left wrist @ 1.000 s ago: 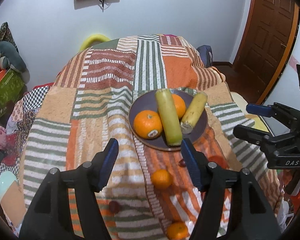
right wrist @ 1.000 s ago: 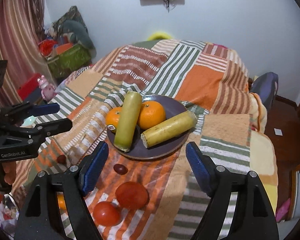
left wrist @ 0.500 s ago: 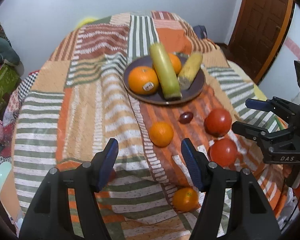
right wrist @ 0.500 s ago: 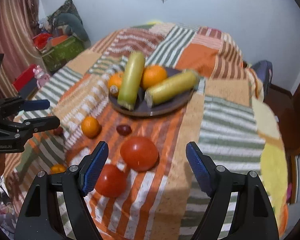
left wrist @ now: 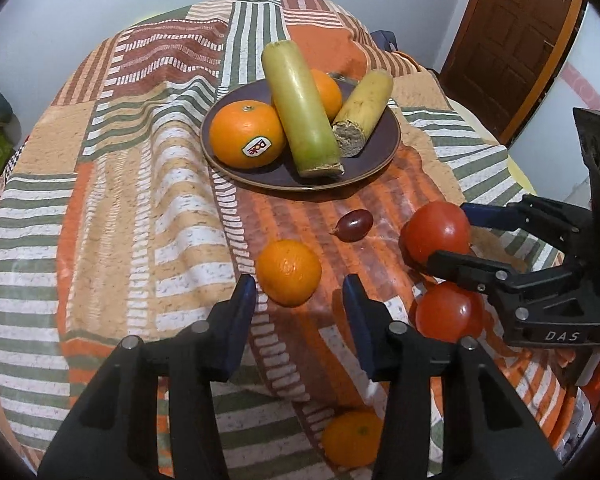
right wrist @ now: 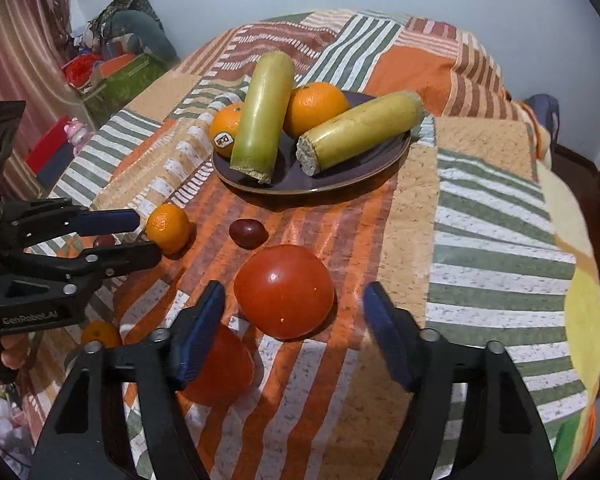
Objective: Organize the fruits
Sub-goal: 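Move the left tool to a tangerine while the right tool approaches a red tomato, then close the left tool on the tangerine while the right tool grasps the tomato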
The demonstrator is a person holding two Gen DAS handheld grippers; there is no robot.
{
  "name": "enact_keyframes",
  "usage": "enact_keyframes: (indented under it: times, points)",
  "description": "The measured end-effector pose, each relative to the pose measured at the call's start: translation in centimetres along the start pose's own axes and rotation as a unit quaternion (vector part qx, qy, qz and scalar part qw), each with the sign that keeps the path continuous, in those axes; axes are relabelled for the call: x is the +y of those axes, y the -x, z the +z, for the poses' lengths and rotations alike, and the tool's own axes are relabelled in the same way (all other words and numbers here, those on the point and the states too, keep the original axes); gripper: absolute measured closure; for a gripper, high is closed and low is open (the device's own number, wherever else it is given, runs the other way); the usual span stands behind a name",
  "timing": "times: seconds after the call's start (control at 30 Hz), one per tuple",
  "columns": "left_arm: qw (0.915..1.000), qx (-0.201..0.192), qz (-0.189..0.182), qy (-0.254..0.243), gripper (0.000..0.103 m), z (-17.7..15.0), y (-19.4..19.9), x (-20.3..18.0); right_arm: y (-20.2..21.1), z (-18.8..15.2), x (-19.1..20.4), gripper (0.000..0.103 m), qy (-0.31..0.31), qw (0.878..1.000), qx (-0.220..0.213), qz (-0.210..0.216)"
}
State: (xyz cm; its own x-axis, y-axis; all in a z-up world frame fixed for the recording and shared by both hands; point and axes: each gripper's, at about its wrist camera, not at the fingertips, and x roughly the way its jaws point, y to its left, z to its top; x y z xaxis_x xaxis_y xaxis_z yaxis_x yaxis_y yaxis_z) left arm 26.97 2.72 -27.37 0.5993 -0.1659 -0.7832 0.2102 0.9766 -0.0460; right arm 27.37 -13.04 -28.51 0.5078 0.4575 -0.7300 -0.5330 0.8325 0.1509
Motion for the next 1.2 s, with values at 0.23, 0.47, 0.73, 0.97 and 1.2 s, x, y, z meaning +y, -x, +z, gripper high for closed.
enact_keyframes:
  times: [0.23, 0.47, 0.73, 0.97, 1.2]
  points:
    - [1.0000, -0.001, 0.003, 0.005, 0.073, 0.1, -0.5, 0.5, 0.0, 0.1, -0.1, 0.054, 0.000, 1.000, 0.003, 0.020]
    - [0.9999, -0.007, -0.002, 0.013, 0.079, 0.3, 0.4, 1.0, 0.4, 0.5, 0.0, 0.054, 0.000, 1.000, -0.002, 0.017]
    - [0.9993, -0.034, -0.008, 0.016, 0.093, 1.3, 2.5, 1.4, 2.2, 1.6, -0.3, 0.054, -0.002, 1.000, -0.028, 0.011]
    - [0.9982, 0.011, -0.043, 0.041, 0.075, 1.3, 0.0, 1.4, 2.7, 1.7, -0.2, 0.054, -0.004, 0.999, -0.037, 0.009]
    - [0.9995, -0.004, -0.009, 0.030, 0.075, 1.1, -1.0, 0.8, 2.8, 1.6, -0.2, 0.054, -0.003, 0.999, -0.036, 0.011]
